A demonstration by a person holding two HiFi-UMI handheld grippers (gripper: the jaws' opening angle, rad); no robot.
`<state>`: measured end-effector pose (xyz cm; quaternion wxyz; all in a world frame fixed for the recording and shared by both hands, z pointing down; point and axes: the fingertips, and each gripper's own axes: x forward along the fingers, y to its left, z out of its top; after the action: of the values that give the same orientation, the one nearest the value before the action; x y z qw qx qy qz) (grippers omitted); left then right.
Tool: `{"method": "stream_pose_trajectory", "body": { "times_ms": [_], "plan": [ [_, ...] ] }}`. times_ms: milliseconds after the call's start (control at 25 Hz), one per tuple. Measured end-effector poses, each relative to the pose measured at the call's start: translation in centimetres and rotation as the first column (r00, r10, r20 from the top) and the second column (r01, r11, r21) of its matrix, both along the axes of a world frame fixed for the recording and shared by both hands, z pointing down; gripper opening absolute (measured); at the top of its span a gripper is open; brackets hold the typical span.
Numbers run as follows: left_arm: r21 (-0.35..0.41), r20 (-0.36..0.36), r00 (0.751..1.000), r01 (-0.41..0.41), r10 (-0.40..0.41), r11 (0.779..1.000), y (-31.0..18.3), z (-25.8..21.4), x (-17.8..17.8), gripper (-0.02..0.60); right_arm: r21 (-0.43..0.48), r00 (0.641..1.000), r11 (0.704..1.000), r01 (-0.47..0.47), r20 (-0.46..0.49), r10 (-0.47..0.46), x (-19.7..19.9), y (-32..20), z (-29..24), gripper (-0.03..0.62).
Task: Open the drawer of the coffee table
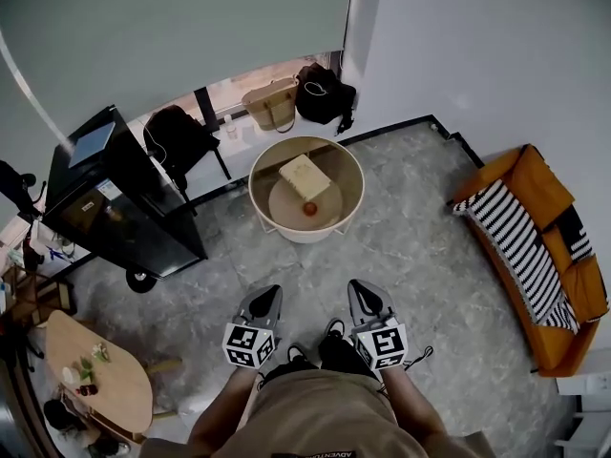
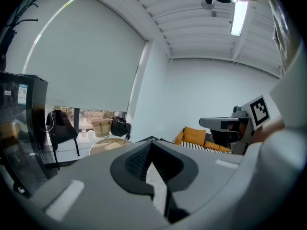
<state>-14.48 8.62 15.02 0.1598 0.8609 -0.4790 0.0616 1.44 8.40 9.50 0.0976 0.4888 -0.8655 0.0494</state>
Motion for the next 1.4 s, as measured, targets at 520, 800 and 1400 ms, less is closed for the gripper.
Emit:
{"method": "stream_pose_trajectory", "body": {
  "times_ms": [520,800,1400],
  "plan": [
    [0.021,0.079,0.997,0.01,-0.011,1.0,-7.2,-0.9,4.7,0.005,-0.014,0.998,0.998,0.065,0.015,-0.065,4.2,-8.1,2.1,0.006],
    [0.03,0.096,0.995,0.036,-0.039,0.999,-10.5,-1.3,6.7,0.005,-0.033,0.992,0.992,0.123,0.008,-0.122,5.5,-11.5,3.3,0.006],
    [-0.023,0.103,0.994,0.044,-0.042,0.999,-12.6,0.6,3.3,0.005,-0.068,0.996,0.994,0.085,0.001,-0.085,3.8,-15.7,4.5,0.006]
  ]
}}
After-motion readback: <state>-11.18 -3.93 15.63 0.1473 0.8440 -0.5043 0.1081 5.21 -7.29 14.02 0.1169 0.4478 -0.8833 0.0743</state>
